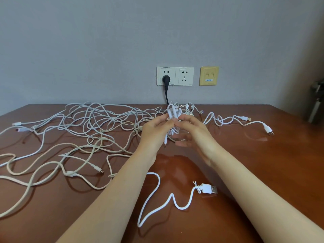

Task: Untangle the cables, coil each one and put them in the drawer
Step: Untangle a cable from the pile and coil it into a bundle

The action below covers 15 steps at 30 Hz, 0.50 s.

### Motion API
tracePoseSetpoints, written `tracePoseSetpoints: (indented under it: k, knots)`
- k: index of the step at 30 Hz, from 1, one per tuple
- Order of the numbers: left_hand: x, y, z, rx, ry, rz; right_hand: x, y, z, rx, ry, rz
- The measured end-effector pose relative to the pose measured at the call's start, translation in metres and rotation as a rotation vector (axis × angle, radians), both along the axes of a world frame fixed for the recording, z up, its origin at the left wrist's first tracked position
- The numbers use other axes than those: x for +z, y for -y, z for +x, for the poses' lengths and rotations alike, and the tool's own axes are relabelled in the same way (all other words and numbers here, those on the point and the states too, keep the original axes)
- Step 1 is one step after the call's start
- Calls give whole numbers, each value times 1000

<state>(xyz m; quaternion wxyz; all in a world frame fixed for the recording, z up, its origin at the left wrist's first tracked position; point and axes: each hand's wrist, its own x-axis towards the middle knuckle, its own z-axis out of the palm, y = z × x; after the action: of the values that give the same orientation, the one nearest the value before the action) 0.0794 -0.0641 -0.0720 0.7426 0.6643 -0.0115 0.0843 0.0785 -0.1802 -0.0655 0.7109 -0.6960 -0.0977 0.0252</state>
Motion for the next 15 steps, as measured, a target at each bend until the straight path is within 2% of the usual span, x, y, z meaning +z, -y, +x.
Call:
tracePoseSetpoints:
  k: [7, 15]
  knots:
    - [6, -2, 0, -26, 9, -155, -5, -6, -3, 33, 77, -46]
    - [9, -2, 2, -83, 7, -211, -4, -5, -1, -57, 124, 62]
